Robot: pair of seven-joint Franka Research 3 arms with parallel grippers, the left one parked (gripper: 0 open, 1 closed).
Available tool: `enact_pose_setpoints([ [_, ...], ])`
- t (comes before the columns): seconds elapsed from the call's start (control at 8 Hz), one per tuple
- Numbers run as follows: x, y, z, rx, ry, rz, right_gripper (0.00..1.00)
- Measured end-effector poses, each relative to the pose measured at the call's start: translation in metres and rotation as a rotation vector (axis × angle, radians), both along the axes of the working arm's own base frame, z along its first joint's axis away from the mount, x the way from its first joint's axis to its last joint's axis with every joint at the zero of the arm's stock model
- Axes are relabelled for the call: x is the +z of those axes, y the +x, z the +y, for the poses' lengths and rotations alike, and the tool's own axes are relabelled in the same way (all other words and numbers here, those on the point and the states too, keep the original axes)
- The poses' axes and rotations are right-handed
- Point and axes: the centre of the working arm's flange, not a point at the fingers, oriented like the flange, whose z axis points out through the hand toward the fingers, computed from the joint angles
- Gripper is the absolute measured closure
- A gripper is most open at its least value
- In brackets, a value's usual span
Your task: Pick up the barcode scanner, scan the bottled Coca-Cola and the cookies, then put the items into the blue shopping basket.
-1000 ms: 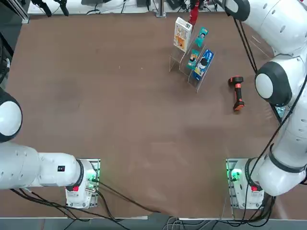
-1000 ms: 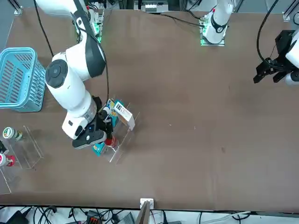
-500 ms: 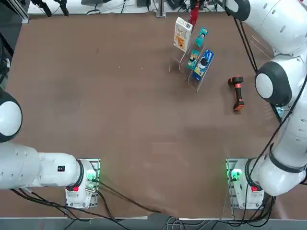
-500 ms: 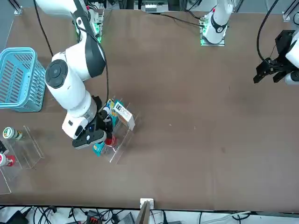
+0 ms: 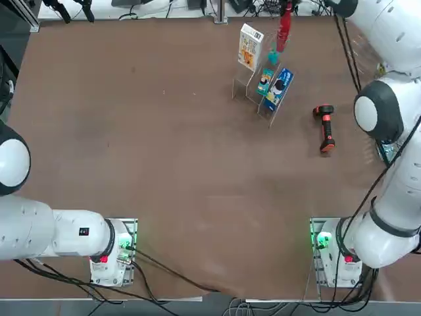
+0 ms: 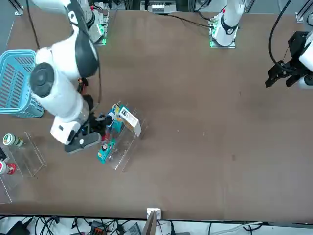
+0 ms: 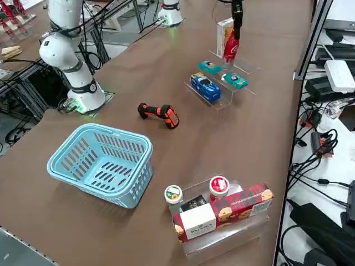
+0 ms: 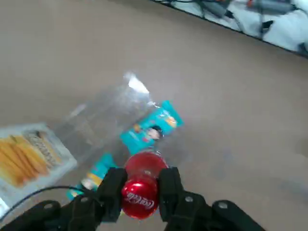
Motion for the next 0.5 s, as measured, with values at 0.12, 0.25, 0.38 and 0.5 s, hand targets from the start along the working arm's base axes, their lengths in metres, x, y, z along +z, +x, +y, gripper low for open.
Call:
enact_pose_setpoints([
  [0.12, 0.019, -0.001, -0.037, 0.018, -0.01, 0.02, 0.6],
  [0.25, 0.035, -0.009, -0.075, 0.028, -0.021, 0.062, 0.6],
  [0.38, 0.051, -0.017, -0.114, 0.042, -0.026, 0.096, 0.6],
  [0.5, 0.064, -0.027, -0.154, 0.058, -0.027, 0.112, 0.6],
])
